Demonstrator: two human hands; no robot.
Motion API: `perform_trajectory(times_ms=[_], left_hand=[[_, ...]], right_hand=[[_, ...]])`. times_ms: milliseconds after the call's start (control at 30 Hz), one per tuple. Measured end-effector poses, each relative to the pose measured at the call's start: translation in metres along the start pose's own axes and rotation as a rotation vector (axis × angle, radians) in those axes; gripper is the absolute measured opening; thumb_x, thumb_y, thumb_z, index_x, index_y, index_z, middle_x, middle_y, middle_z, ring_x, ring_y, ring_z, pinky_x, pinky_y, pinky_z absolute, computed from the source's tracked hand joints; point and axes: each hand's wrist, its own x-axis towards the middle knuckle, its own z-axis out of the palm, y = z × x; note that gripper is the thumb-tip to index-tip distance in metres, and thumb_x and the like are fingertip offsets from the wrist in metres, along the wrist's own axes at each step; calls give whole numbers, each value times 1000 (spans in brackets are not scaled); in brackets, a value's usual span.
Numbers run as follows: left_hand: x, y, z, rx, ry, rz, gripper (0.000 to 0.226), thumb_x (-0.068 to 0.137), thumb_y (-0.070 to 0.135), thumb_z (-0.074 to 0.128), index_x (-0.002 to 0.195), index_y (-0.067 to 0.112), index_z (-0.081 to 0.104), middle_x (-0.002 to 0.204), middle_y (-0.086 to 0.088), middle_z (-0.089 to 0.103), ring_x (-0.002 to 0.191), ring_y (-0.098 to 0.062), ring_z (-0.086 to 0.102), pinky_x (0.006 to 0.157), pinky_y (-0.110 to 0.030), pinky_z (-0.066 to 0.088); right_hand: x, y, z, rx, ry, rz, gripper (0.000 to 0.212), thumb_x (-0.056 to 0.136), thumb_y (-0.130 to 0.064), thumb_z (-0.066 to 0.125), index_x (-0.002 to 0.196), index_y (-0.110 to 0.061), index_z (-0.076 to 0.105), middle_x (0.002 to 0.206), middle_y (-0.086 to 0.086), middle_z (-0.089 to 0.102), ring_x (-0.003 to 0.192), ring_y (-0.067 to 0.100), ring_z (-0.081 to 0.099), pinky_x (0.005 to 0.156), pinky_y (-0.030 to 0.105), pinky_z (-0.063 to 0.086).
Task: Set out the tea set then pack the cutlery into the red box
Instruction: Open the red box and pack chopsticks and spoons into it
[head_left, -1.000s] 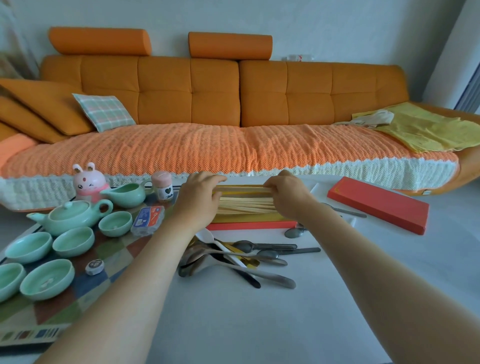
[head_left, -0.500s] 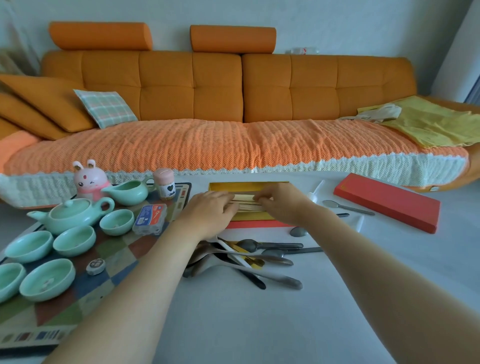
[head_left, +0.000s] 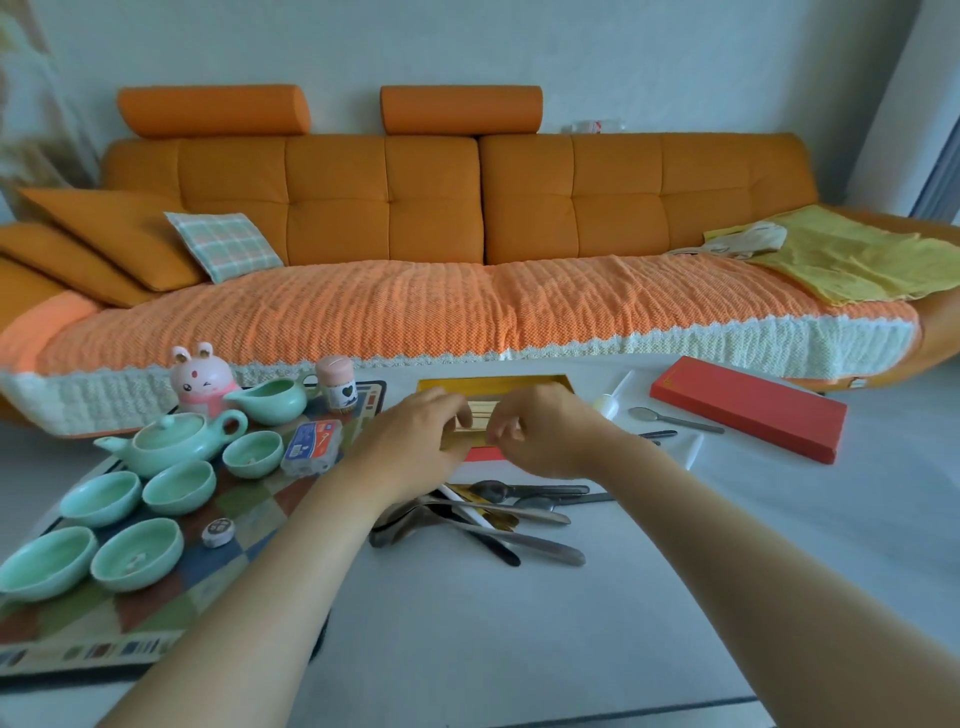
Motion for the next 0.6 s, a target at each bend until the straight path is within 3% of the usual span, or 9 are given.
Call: perform_trajectory(times_ms=[133,233,400,500,600], left_hand=[[-23,-6,-4,-6,-105,-43,3,90,36,58,87,36,59,95,15,52,86,-8,55,68,-27,44],[-38,-12,-7,-11,-173,-82,7,89,42,59,93,38,64,101,18,54,91,-7,56,76,-30,49],[-56,-15,-9,-43,-185,-99,24,89,45,60,112,39,63,110,21,52,103,-3,51,86,-31,48],[-60,-17,-12,-42,-160,-88,28,89,46,60,115,38,64,114,20,52,108,-3,49,89,-33,47],[-59,-17,-16,-71,-125,-92,27,89,46,61,113,37,66,113,20,53,109,-3,48,89,-30,45]], right_hand=[[-18,-21,2,42,-276,73,15,84,-33,60,90,-34,74,83,-20,68,79,-3,61,70,21,50],[-26,-26,8,27,-352,83,15,85,-35,63,95,-34,75,78,-22,68,77,-6,59,70,18,46],[-28,-28,18,-4,-345,93,18,93,-26,58,105,-26,71,86,-18,62,78,-1,56,65,17,43],[-25,-26,18,64,-342,136,15,96,-26,54,103,-28,68,93,-15,63,86,9,61,72,23,50],[-20,-21,10,158,-302,158,15,95,-23,56,97,-30,69,89,-13,66,82,7,62,69,20,48]])
